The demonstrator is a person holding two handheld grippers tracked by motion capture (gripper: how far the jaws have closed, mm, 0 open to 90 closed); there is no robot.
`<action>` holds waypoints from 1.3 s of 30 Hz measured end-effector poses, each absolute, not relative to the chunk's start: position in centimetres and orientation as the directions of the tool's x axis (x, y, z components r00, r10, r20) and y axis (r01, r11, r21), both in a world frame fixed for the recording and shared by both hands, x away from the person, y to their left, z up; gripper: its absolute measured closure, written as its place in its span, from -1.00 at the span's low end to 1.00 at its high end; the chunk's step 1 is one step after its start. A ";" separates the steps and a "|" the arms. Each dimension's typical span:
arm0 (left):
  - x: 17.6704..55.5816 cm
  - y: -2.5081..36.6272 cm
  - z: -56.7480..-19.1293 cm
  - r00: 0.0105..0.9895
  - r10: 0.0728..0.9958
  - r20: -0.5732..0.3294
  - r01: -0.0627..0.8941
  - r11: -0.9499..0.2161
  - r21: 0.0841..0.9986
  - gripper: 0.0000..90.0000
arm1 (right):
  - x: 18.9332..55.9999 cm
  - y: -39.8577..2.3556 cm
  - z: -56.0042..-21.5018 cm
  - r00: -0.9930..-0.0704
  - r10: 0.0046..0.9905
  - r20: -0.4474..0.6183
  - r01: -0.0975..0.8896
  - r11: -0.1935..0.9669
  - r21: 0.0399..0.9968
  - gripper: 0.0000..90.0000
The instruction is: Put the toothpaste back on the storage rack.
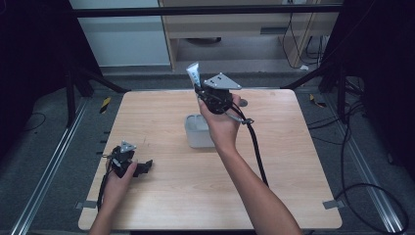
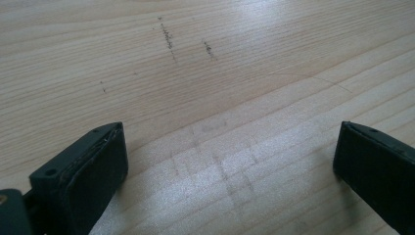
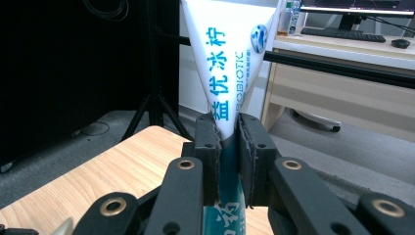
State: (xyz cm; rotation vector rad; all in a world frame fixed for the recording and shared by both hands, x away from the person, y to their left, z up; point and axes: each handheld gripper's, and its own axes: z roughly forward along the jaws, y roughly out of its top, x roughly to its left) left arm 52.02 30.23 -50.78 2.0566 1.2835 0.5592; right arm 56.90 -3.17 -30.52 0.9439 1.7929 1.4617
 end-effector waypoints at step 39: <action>52.0 30.2 -50.8 0.432 0.902 0.019 0.628 -0.316 0.711 -1.00 | 58.0 -3.3 -33.9 -0.519 0.855 0.001 0.151 0.090 0.984 0.77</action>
